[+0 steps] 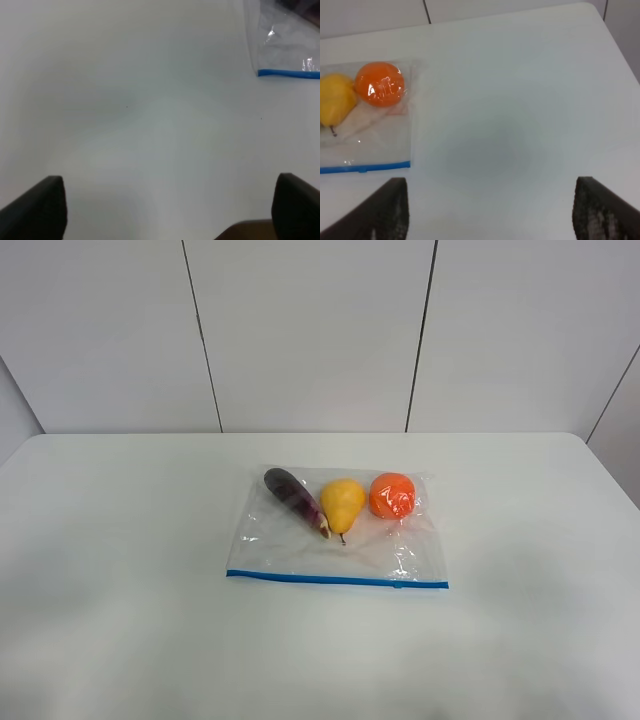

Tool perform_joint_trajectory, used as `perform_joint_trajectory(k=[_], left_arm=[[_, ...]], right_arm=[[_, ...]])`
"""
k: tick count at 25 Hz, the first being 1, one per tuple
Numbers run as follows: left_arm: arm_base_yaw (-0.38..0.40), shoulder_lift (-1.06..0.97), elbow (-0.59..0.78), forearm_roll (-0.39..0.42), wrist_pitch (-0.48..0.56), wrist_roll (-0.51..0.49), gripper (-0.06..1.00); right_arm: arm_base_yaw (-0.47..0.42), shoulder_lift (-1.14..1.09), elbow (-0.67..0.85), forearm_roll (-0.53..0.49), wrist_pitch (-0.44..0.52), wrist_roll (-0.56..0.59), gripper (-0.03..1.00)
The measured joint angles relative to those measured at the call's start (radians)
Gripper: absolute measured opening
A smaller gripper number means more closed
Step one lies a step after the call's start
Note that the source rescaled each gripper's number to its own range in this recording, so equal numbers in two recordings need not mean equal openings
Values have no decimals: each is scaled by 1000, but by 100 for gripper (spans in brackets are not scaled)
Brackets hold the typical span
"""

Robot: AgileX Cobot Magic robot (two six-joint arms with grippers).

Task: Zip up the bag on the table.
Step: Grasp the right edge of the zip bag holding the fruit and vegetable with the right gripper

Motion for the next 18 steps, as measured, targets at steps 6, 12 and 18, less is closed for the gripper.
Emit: perform_joint_trajectory(k=[6, 12, 18], left_arm=[[0, 0, 0, 0, 0, 0, 100], [0, 0, 0, 0, 0, 0, 100], [0, 0, 0, 0, 0, 0, 100]], right_arm=[[0, 0, 0, 0, 0, 0, 81], [0, 2, -6, 0, 0, 1, 81], [0, 146, -96, 9, -16, 4, 81]])
